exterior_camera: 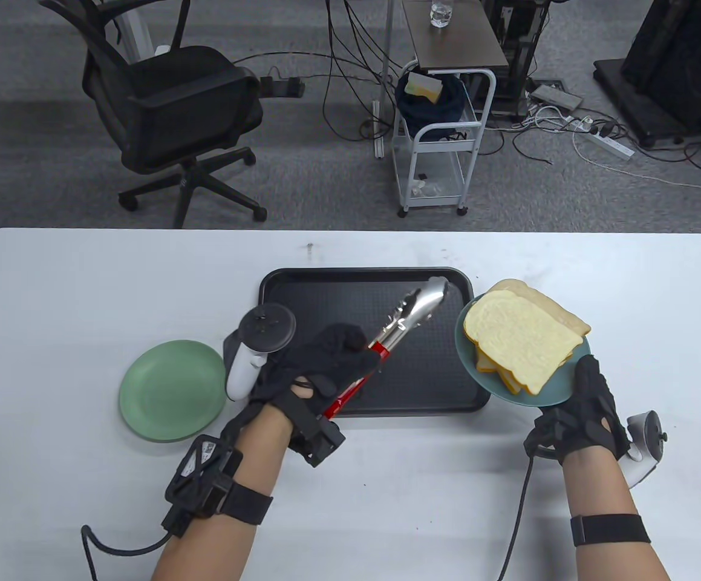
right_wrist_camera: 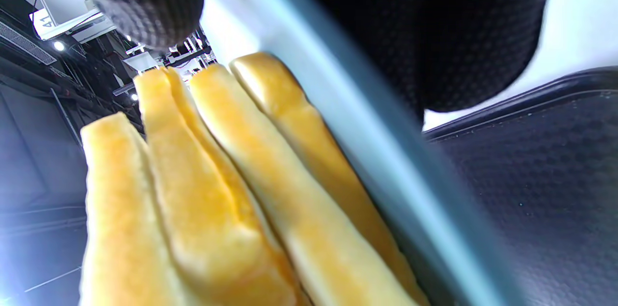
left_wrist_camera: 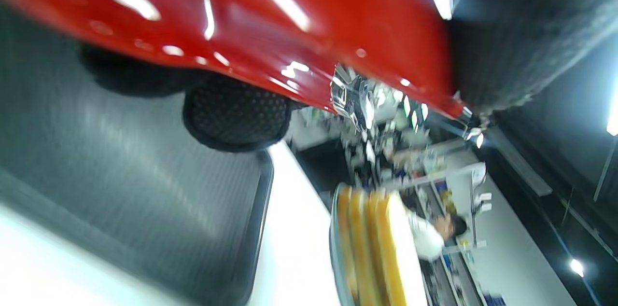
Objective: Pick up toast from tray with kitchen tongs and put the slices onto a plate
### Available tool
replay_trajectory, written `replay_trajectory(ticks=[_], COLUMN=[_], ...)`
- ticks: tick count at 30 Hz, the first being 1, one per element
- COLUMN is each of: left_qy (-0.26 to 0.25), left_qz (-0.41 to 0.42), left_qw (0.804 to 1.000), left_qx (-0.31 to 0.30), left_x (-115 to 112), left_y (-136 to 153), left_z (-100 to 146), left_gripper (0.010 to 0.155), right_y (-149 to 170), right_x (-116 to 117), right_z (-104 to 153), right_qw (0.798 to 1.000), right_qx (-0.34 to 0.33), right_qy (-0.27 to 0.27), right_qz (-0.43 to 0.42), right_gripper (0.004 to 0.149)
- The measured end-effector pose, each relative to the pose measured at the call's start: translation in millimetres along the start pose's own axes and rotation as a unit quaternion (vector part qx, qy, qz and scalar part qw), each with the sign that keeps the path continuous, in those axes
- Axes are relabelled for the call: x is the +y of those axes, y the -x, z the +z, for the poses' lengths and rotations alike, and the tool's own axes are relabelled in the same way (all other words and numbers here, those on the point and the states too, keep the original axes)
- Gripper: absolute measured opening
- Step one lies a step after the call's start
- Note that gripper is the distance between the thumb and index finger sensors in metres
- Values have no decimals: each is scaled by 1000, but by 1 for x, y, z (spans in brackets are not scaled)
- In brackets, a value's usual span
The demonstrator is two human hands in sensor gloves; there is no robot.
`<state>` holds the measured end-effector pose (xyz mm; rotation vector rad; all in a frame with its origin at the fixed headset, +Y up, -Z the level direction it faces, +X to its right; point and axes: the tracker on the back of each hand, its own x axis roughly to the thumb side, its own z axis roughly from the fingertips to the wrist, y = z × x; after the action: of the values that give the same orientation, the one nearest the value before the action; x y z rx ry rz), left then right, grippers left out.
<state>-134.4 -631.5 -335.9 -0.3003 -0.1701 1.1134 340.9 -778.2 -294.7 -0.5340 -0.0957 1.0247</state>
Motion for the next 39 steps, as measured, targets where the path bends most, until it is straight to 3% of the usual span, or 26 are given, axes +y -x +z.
replay_trajectory(ticks=[5,8,10,12,13,19,28,39], left_qy=[-175,-278,-340,-360,-366,-332,-272,-252], left_qz=[-113,-204,-266,-300,-320,-385,-414,-417], left_qw=[978,938,897,872,857,818,807,804], left_qx=[-2,43,97,140,169,268,323,341], left_x=[65,93,107,113,114,106,84,75], left_y=[-18,-9,10,32,46,114,176,194], left_z=[32,47,55,58,58,58,57,56], left_gripper=[79,79,79,79,80,83,84,85], right_y=[0,0,0,0,0,1,3,3], right_x=[0,0,0,0,0,0,1,0], right_z=[0,-1,-1,-1,-1,-1,-1,-2], right_qw=[1000,1000,1000,1000,1000,1000,1000,1000], right_qx=[0,0,0,0,0,2,4,2], right_qy=[-1,-2,-2,-2,-2,-4,2,5], right_qz=[-1,-1,-1,0,0,1,7,11], right_gripper=[50,50,51,50,50,51,51,51])
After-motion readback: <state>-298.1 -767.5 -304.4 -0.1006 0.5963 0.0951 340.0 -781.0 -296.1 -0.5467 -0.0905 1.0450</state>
